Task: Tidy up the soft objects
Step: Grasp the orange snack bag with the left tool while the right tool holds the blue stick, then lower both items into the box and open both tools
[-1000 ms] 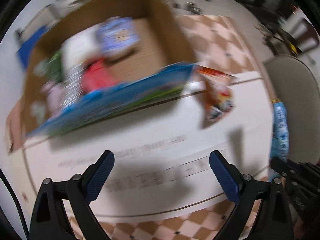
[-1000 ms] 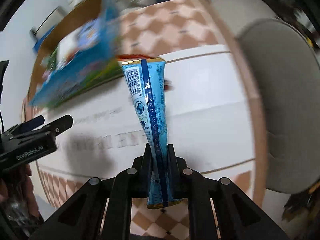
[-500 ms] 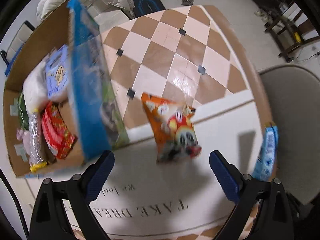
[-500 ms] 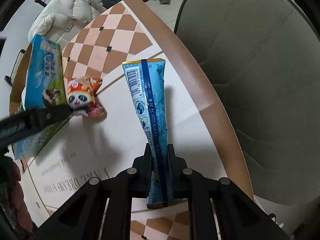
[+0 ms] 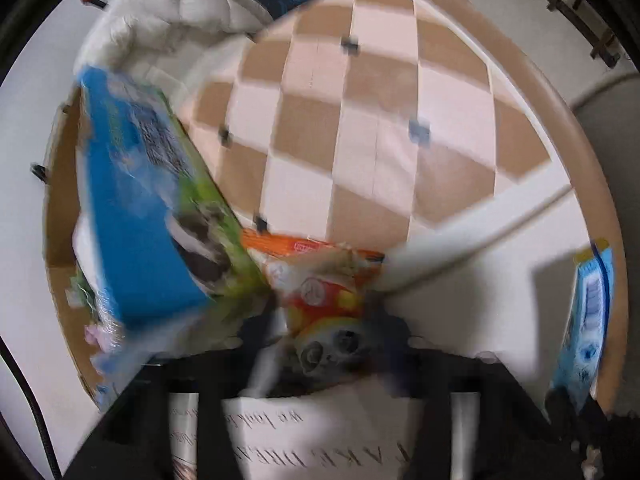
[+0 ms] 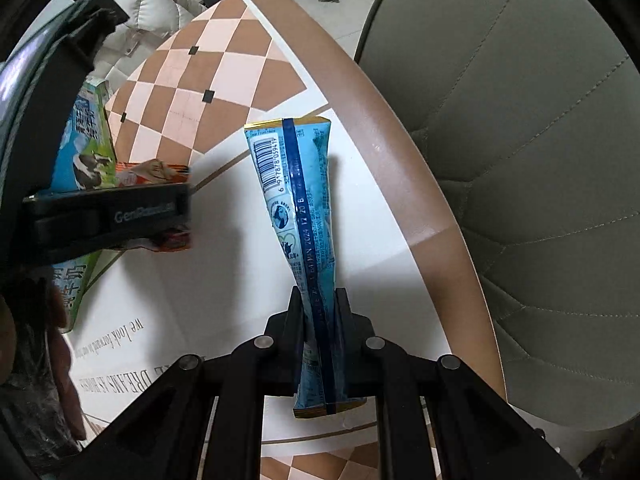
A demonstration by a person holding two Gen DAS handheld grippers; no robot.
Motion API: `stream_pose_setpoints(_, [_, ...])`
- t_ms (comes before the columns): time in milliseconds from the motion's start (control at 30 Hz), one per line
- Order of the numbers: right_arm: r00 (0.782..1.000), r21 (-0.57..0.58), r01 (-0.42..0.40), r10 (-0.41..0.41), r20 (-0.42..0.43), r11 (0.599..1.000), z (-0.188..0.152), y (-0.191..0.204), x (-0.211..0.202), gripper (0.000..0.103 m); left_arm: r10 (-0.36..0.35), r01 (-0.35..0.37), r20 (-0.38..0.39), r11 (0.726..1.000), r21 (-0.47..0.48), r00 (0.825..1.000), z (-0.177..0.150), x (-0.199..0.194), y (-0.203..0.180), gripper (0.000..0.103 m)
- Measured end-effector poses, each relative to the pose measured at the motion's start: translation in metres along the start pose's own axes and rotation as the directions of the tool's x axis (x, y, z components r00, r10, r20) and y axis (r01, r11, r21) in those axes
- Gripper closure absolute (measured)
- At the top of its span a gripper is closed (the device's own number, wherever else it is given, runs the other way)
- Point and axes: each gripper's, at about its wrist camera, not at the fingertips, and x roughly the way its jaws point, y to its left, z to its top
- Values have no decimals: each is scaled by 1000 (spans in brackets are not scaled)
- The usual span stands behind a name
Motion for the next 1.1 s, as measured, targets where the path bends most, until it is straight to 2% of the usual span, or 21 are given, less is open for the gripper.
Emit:
stream_pose_setpoints(167, [1000,-13,-7,7,-19,1000,-5,7,6,89,-35,35,-6,999,-30,999,-36,11,12,69])
stream_pose_setpoints(333, [998,-79,-8,4,-56,997,-19,26,10,89,-101,96,-39,991,-96,994,-98,23,37,69])
stream_pose_setpoints(433, [995,-141,-16,3,-95,990,-33,46,17,89,-145,132,-65,976,-176,987,-144,35,63,69])
stream_pose_setpoints(533, [992,-207,-13,-14,-129,978,-46,67,26,89,-173,149,-79,956,-253,982,-172,48,86,66])
stream_pose_setpoints(667, [987,-251,17,-55,-148,968,-54,88,42,89,-238,186,-120,923,-337,964,-184,74,104,59])
stream_pose_setpoints(733, [985,-259,36,-79,-154,965,-55,94,48,87,-282,229,-92,898,-376,955,-185,77,112,59])
stream_pose_setpoints(800, [983,-267,58,-102,-153,962,-56,99,51,86,-308,252,-88,886,-388,947,-190,82,119,59])
stream_pose_setpoints(933, [979,-263,78,-123,-160,962,-57,106,55,85,-337,281,-74,871,-403,939,-195,86,128,61])
stream_pose_setpoints(1000, [979,-264,84,-129,-157,961,-58,108,56,85,-346,290,-71,865,-410,935,-219,98,148,61])
stream_pose_setpoints(1067, [979,-267,91,-135,-153,960,-58,107,55,85,-354,296,-70,862,-411,933,-221,101,153,61])
stream_pose_setpoints(1100, [979,-267,95,-139,-151,959,-59,108,55,85,-358,300,-69,860,-412,931,-227,109,168,61])
